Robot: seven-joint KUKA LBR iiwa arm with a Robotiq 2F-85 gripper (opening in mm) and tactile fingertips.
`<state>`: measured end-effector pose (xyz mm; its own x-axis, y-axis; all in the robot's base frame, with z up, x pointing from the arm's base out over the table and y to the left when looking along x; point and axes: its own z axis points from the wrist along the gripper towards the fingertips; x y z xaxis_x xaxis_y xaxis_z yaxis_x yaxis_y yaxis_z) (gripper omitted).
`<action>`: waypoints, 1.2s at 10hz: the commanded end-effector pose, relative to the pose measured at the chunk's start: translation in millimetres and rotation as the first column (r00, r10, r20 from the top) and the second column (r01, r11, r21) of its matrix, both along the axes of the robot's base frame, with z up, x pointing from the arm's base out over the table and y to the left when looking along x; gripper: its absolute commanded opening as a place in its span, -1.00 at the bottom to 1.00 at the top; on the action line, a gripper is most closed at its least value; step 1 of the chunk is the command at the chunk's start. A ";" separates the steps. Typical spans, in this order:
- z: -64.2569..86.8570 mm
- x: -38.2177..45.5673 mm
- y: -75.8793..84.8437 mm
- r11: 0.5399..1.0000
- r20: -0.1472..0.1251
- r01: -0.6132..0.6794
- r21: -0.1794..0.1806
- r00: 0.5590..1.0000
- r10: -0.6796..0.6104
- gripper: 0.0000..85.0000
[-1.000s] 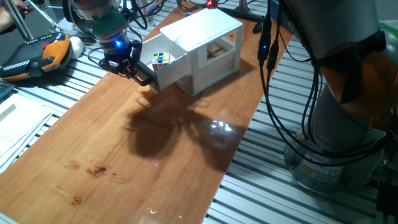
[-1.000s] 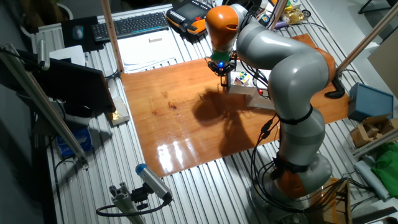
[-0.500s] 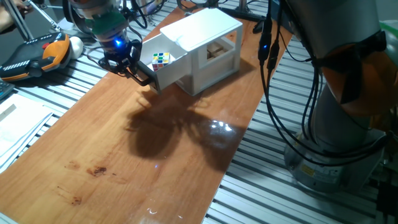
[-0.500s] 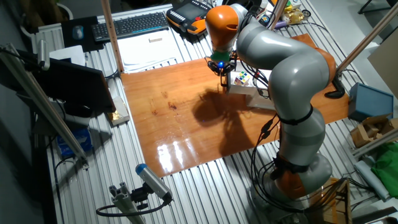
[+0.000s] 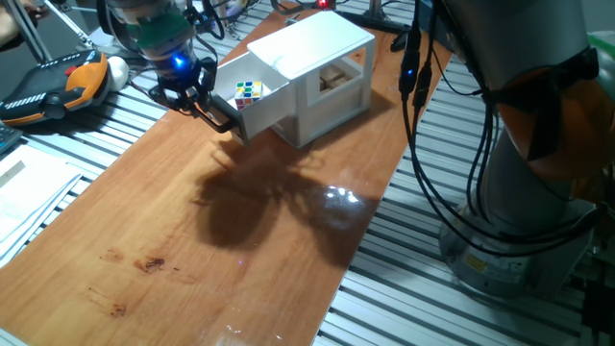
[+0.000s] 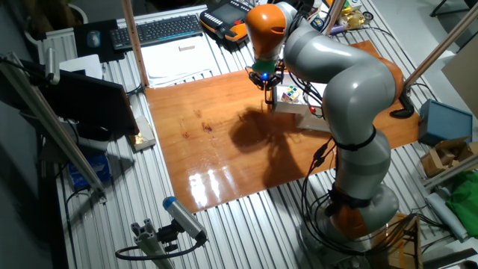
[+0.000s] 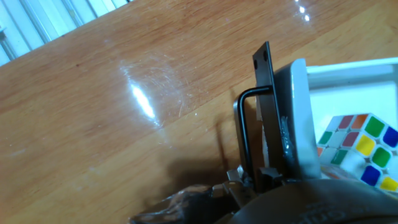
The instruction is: Grasp the handle and open the drawer
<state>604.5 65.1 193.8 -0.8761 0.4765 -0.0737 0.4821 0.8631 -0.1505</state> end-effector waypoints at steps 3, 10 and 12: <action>17.9 -4.5 -0.2 0.999 -0.001 0.028 0.022 1.000 -0.028 -0.74; 57.9 -24.5 -2.8 0.995 -0.005 0.064 0.075 0.998 -0.063 -0.98; 65.8 -29.3 -6.6 0.995 -0.003 0.062 0.078 0.998 -0.062 -0.98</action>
<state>574.9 58.5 259.7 -0.8449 0.5340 -0.0328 0.5347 0.8410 -0.0827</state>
